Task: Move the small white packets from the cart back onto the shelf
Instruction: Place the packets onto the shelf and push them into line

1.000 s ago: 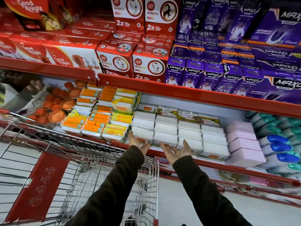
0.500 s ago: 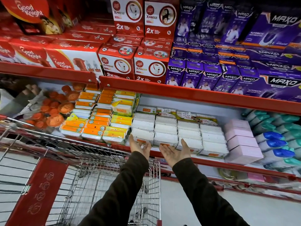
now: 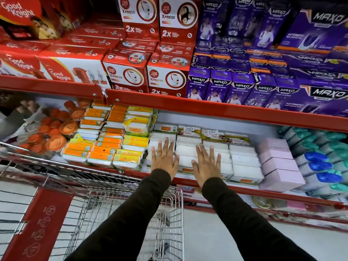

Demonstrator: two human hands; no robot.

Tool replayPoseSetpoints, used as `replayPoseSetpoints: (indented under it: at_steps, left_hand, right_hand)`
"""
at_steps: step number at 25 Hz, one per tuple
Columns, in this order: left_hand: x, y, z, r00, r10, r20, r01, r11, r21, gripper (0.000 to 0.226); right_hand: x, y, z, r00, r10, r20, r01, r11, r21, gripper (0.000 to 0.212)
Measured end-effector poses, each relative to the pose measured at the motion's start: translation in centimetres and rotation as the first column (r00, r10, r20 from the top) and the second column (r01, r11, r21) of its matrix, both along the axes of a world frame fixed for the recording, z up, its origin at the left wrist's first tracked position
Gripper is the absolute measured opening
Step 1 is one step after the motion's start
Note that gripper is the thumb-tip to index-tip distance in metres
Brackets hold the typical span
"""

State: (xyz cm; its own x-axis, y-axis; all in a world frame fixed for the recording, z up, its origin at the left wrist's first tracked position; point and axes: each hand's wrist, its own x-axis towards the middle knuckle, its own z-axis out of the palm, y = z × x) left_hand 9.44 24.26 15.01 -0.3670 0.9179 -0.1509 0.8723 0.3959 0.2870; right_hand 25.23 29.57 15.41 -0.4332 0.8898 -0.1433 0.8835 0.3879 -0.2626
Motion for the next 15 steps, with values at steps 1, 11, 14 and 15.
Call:
replayPoseSetpoints:
  at_steps: [1,11,14,15]
  left_hand:
    - [-0.2,0.1,-0.6,0.999,-0.021,-0.035,0.02,0.999,-0.046,0.063]
    - [3.2,1.4,-1.0,0.985,-0.062,-0.16,0.077,0.993,0.085,0.074]
    - [7.0,3.6,-0.5,0.974,-0.182,-0.133,0.191,0.98,0.059,0.077]
    - [8.0,4.2,-0.5,0.977,-0.184,-0.108,0.191,0.98,0.054,0.078]
  right_hand:
    - [0.1,0.2,-0.6,0.999,0.026,0.046,-0.026,1.0,-0.002,0.062]
    - [4.8,2.8,0.4,0.992,-0.113,-0.052,0.116,0.992,0.052,0.063]
    - [9.0,4.5,0.0,0.969,-0.246,0.014,0.246,0.969,0.018,0.062]
    - [10.1,4.8,-0.2,0.963,-0.267,0.04,0.267,0.964,0.0,0.063]
